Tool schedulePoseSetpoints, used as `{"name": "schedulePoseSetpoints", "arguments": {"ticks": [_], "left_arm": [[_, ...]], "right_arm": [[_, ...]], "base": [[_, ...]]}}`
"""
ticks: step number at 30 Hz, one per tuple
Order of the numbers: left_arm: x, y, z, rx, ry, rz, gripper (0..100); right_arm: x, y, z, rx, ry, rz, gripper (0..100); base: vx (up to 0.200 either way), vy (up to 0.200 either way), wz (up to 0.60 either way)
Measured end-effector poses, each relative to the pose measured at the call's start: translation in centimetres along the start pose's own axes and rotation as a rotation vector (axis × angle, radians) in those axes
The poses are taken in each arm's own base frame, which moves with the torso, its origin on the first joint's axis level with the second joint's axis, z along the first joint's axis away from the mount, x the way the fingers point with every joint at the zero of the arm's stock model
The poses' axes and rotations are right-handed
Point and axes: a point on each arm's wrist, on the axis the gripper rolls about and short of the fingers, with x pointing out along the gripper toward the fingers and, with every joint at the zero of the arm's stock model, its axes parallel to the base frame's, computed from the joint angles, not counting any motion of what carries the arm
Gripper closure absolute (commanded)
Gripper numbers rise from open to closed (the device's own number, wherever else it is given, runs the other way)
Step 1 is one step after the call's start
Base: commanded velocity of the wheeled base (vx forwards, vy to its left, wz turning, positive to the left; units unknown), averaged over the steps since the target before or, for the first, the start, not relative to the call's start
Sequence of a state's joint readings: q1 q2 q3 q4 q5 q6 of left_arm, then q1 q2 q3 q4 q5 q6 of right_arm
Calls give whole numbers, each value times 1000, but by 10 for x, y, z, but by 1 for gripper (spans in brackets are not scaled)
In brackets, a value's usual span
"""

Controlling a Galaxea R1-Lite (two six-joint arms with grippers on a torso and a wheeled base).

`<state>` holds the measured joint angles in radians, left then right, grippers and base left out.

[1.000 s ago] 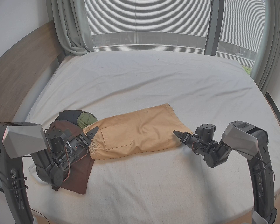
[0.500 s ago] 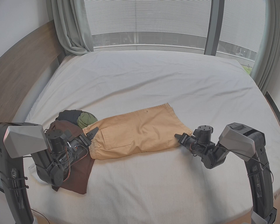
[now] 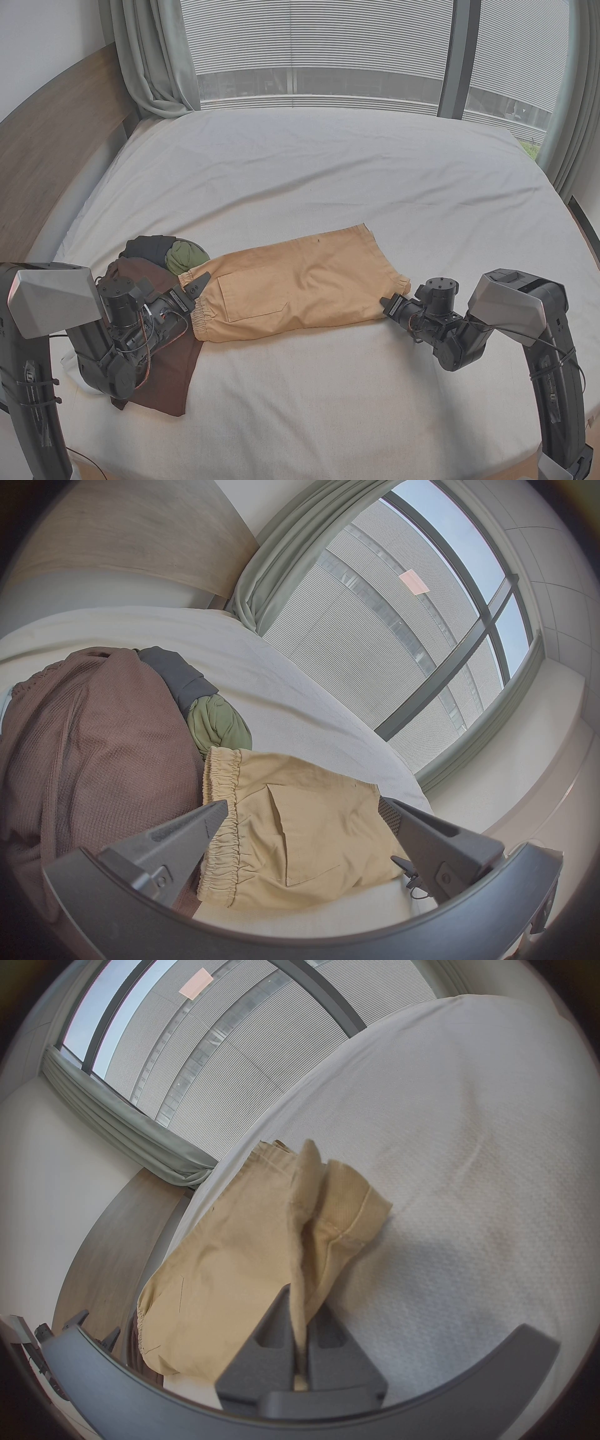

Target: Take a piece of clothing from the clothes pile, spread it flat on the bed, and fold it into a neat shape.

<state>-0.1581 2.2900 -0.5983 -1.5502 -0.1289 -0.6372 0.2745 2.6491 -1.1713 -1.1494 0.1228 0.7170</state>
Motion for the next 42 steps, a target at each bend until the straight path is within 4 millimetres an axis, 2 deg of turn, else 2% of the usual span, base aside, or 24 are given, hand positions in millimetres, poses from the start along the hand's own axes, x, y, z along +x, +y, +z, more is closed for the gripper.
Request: {"name": "schedulePoseSetpoints", "arguments": {"ticks": [8, 16, 27, 42], "left_arm": [[0, 1, 0, -2, 0, 1, 0], [0, 1, 0, -2, 2, 3, 0], [0, 3, -1, -4, 6, 6, 0], [-1, 3, -5, -4, 25, 5, 0]], "right_arm": [[-19, 3, 0, -2, 10, -15, 100], [-49, 5, -3, -30, 25, -39, 100], [-91, -1, -11, -68, 64, -118, 100], [-133, -13, -26, -74, 73, -175, 100]], "base": [[0, 0, 0], [0, 0, 0], [0, 0, 0], [0, 0, 0]]}}
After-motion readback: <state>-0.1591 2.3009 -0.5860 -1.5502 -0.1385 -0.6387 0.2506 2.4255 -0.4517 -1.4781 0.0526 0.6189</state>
